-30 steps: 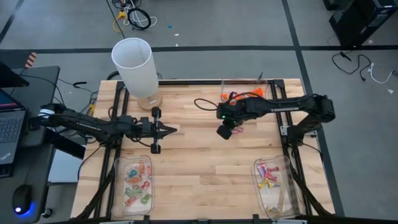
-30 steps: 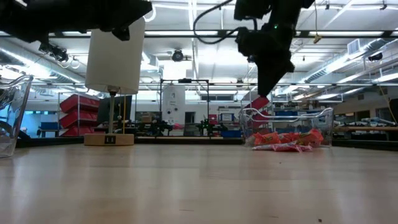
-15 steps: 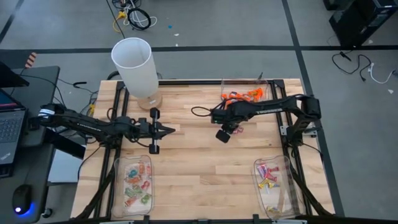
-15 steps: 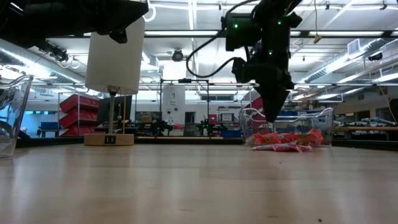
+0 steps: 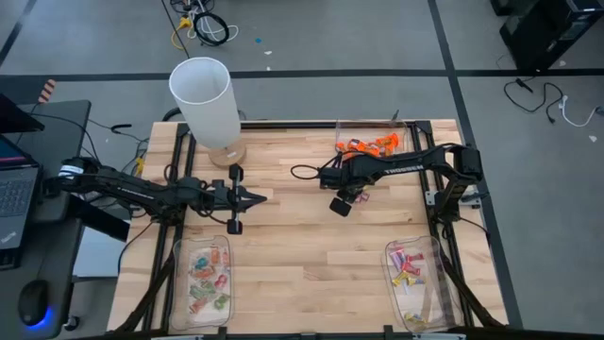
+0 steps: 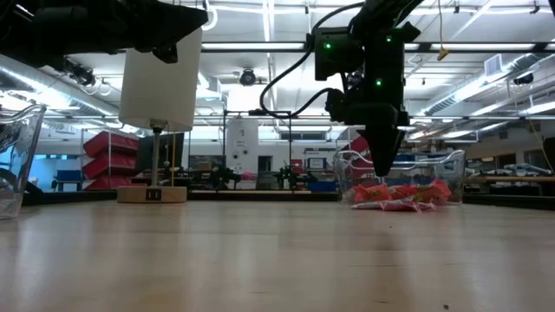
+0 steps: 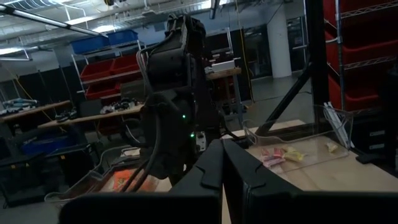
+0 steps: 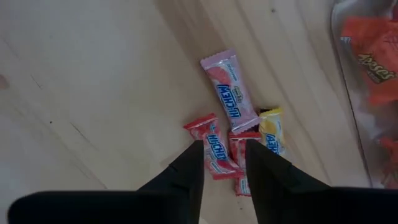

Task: Sort candy
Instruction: Put the red candy into the bottom right transparent bin

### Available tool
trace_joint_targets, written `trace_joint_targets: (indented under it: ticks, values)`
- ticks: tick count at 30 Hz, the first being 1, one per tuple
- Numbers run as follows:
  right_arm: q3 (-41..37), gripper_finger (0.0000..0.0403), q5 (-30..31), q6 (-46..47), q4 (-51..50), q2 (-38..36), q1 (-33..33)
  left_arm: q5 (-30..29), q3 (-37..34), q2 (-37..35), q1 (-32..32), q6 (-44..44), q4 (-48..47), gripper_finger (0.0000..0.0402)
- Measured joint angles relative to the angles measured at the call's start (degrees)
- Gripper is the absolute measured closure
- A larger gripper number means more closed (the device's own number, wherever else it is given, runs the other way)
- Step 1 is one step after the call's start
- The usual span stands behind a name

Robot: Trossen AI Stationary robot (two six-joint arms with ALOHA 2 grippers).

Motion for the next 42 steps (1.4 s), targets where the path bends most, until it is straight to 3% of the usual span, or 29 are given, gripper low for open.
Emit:
trace_joint_targets:
  ticks: [13, 23, 42]
  values:
    - [-1.32, 0.0246, -0.47, -0.69, 2.02, 0.00, 0.80, -0.06, 0.01, -0.01, 0.02, -0.95, -0.06, 0.0397]
    - [-5.08, 0.0243, 2.29, -2.21, 4.67, 0.00, 1.56, -0.06, 0.00, -0.01, 0.01, -1.27, -0.34, 0.0397]
    - [-13.48, 0.0242, 3.24, -15.84, 13.26, -0.22, 2.77, -0.02, 0.02, -0.01, 0.00, -2.01, -1.66, 0.0397]
